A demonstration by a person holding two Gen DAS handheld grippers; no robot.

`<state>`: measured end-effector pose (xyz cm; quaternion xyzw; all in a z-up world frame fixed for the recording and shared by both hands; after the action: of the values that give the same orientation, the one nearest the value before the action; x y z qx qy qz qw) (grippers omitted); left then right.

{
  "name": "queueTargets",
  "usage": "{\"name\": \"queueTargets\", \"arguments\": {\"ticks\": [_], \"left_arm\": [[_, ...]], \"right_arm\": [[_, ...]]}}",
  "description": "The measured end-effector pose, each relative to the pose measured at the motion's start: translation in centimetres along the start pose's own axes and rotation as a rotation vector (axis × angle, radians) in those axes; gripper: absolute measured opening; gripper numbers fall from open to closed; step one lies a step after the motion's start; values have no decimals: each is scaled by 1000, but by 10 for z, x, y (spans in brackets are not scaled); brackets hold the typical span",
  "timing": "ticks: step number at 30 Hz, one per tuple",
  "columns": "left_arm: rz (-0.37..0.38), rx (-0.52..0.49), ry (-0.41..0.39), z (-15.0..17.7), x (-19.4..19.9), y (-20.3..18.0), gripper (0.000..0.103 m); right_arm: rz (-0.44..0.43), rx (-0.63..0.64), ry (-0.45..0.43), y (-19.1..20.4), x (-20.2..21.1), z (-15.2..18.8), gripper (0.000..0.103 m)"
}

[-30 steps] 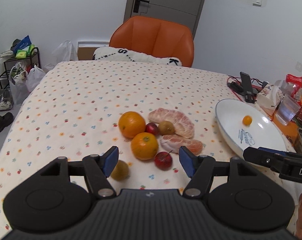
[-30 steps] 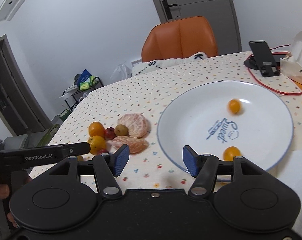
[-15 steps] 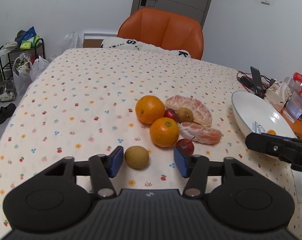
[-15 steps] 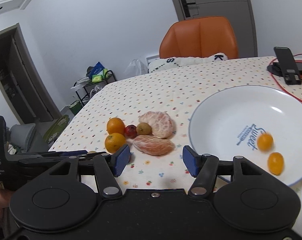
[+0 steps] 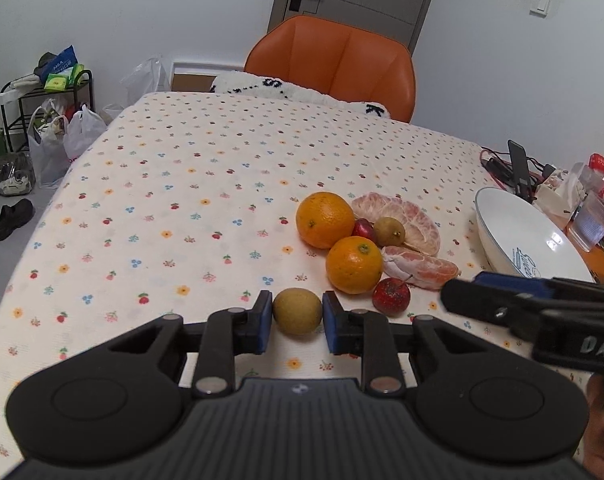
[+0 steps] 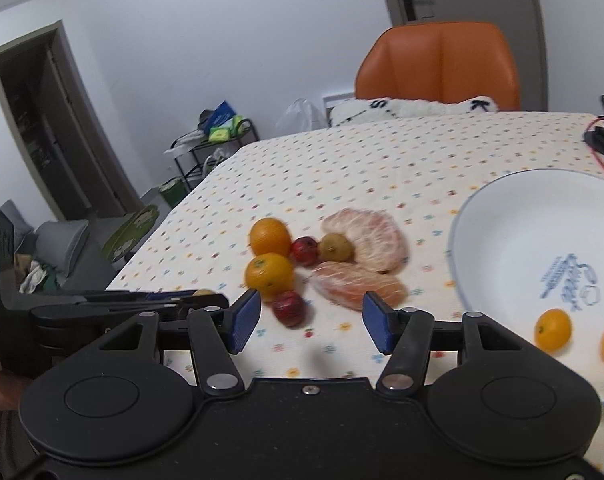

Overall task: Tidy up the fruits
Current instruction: 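Grasp the brown kiwi with the left tool while the right tool grasps a red plum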

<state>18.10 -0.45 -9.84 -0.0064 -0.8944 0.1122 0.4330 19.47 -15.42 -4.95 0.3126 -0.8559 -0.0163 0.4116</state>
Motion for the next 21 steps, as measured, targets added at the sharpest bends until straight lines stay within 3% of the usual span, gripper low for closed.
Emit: {"name": "queueTargets", "arguments": {"ticks": [11,14,15,21], "left_arm": [[3,0,-18,-6,9,7,25],[5,0,-20,-6,9,7,25],[6,-1,-21,-7,9,7,25],[9,-21,-33,-11,13,-3,25]], "right_arm": [[-5,14,57,10,-31,1,45],[4,31,58,11,-38,1,32],[3,36,64,12,-40,1,23],[-23,17,45,8,-24,-1,22]]}}
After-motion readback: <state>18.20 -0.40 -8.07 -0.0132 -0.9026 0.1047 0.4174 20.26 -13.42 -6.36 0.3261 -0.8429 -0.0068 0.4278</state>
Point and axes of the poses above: each gripper's, at about its wrist camera, not at the fingertips, and x roughly against the way its jaws point, y to its left, z to its underside, the point moved 7 cm from there along -x, roughly the way its jaws point, and after that the axes turned 10 degrees about y, right-handed, at the moved point
